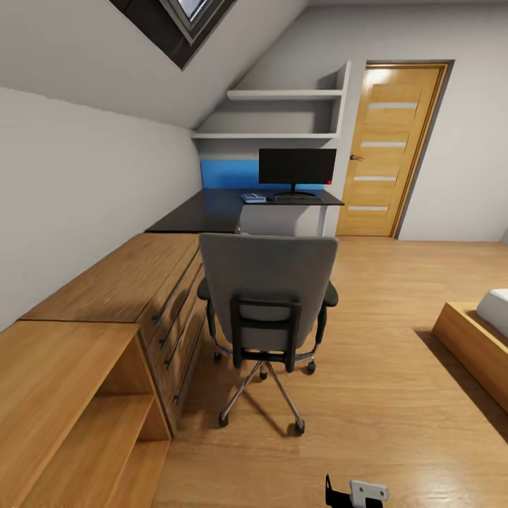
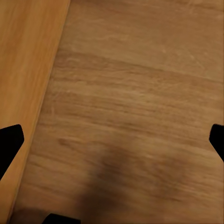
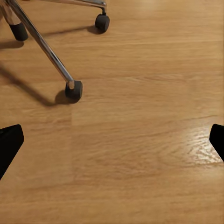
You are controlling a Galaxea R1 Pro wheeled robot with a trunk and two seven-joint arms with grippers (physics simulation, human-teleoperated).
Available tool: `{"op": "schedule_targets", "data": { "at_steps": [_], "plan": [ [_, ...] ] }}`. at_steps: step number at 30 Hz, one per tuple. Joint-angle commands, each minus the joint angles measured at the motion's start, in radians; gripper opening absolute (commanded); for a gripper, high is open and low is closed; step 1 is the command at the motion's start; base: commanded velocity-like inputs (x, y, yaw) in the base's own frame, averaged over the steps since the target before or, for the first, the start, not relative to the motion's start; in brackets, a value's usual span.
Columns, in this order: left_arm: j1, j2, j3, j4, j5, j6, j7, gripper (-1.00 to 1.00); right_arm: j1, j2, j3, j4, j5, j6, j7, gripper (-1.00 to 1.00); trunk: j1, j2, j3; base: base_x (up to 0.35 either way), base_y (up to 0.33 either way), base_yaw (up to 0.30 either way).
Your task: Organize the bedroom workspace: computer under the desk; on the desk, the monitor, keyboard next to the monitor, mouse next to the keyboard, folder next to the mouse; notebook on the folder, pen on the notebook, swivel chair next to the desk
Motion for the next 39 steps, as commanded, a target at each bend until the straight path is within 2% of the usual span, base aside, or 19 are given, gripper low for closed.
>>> {"op": "schedule_targets", "data": {
  "at_steps": [1,34,39],
  "plan": [
    [-0.001,0.0,-0.009,0.001,0.009,-0.004,0.005,1.0,-0.001,0.0,0.009,0.001,-0.005,-0.002,-0.006,1.0,0.004,-0.008,-0.004,0.0,0.0,0.0],
    [-0.001,-0.001,-0.005,0.0,0.011,-0.015,0.006,1.0,-0.001,-0.001,0.009,0.001,-0.004,-0.002,-0.006,1.0,0.13,-0.239,-0.109,0.0,0.0,0.0],
    [-0.001,-0.021,-0.005,-0.017,0.011,-0.014,0.006,1.0,-0.001,-0.001,0.01,-0.006,-0.003,-0.003,-0.006,1.0,0.149,-0.274,-0.125,0.0,0.0,0.0]
  ]
}}
